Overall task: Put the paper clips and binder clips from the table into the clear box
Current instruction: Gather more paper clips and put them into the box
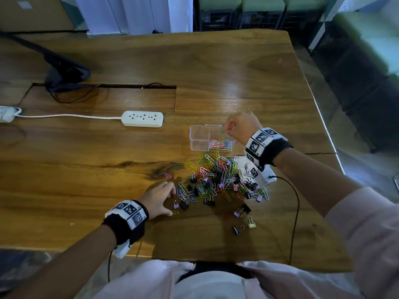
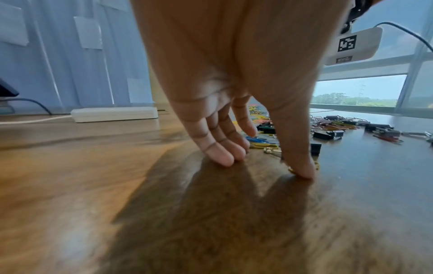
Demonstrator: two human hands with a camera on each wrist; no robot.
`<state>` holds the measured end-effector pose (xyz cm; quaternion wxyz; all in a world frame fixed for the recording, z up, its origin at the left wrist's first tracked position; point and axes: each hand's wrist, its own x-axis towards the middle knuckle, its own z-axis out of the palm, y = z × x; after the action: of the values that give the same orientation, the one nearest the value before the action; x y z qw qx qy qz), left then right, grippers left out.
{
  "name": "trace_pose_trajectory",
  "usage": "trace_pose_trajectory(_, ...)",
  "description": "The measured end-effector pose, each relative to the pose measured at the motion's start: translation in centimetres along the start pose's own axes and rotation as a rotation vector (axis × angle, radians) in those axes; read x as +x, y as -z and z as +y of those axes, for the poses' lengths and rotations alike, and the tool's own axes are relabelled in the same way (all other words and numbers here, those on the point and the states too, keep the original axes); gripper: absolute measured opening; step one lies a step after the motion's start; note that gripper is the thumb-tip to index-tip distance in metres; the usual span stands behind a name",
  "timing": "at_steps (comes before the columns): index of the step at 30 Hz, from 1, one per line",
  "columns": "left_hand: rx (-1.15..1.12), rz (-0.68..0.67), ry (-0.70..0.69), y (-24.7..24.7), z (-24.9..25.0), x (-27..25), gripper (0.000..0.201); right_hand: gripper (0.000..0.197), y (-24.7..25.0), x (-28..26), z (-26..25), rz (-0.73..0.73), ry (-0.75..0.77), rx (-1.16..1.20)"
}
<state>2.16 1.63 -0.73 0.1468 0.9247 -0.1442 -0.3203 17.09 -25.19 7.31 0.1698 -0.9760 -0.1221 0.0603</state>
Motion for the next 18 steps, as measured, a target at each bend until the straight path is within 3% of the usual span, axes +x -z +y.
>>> trace_pose_trajectory(5,-0.073,0.052,-0.002,-0.9,-0.5,0.0,0.038,0.016,-1.4,0.6,-0.2,-0.1,-0.002,-0.053)
trace_pose_trajectory(10,-0.224,0.131,0.113,-1.8,-0.9,-0.1,0.032,0.021,-3.2,0.1,0.2,-0.186,0.056,-0.097)
trace_pose_trajectory(18,-0.138,0.116,0.05,-1.4,-1.2,0.6,0.008,0.037,-4.1,-1.9,1.2,-0.173,0.099,-0.109)
